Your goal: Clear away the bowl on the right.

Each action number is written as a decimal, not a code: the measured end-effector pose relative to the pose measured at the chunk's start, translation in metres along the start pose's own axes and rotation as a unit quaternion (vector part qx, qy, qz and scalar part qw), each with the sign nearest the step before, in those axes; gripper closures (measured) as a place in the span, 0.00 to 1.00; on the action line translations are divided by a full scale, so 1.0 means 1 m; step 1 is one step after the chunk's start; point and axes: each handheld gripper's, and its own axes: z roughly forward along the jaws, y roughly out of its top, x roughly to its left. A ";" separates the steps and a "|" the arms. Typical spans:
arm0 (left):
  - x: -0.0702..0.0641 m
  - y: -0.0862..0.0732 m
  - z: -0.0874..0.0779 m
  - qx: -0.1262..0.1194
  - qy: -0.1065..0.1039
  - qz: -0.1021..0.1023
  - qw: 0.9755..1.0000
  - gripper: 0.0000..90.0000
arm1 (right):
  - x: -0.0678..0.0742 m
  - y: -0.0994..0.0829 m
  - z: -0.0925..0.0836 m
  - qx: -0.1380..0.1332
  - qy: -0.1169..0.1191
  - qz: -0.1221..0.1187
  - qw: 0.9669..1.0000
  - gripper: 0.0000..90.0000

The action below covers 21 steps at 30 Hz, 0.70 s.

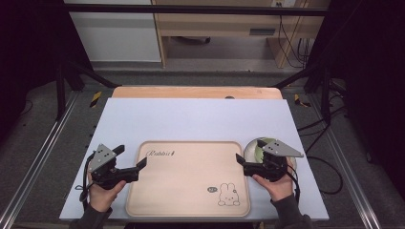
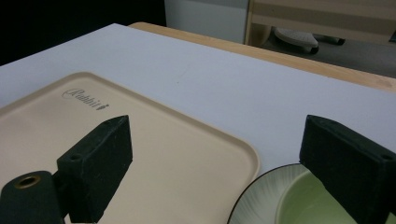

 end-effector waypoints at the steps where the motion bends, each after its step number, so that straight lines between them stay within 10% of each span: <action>1: 0.000 0.000 0.000 0.000 0.000 -0.001 1.000 0.09 | -0.001 0.000 -0.001 0.001 -0.001 0.000 1.000 0.11; 21: 0.000 -0.001 0.001 0.001 -0.001 0.000 1.000 0.09 | -0.024 0.000 -0.013 0.002 -0.040 0.023 0.999 0.14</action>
